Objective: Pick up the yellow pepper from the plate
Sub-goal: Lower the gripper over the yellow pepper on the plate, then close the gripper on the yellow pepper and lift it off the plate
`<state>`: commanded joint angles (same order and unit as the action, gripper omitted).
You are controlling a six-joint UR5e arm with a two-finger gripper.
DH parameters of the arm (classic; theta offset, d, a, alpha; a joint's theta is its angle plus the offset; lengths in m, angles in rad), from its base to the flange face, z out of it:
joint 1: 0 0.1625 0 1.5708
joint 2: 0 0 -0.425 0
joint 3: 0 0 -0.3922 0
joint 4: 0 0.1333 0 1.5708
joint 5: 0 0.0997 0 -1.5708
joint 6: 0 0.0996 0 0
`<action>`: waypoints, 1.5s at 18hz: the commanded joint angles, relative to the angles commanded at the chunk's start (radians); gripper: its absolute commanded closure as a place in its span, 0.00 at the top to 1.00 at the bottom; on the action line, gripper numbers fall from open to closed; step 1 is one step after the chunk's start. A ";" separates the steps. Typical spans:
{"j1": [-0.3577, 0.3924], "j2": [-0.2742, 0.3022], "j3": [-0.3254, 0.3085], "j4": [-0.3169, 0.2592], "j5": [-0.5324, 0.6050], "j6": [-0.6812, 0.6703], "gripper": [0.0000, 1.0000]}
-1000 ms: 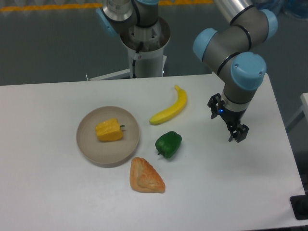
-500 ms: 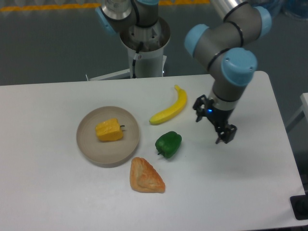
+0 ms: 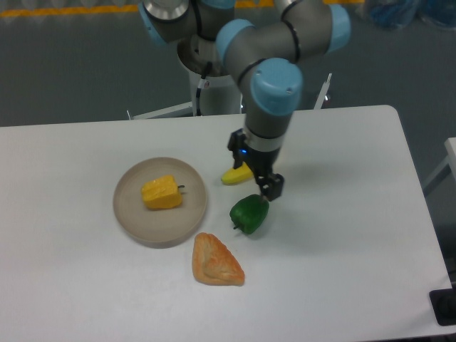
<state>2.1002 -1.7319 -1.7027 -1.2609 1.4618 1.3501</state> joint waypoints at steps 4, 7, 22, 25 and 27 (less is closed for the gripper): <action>-0.110 -0.014 -0.012 0.006 0.002 -0.135 1.00; -0.160 -0.034 -0.031 0.017 0.005 -0.152 1.00; -0.293 -0.135 -0.084 0.101 0.077 -0.193 1.00; -0.298 -0.149 -0.086 0.112 0.077 -0.192 1.00; -0.299 -0.166 -0.084 0.141 0.078 -0.192 0.97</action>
<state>1.8009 -1.8975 -1.7871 -1.1200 1.5401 1.1582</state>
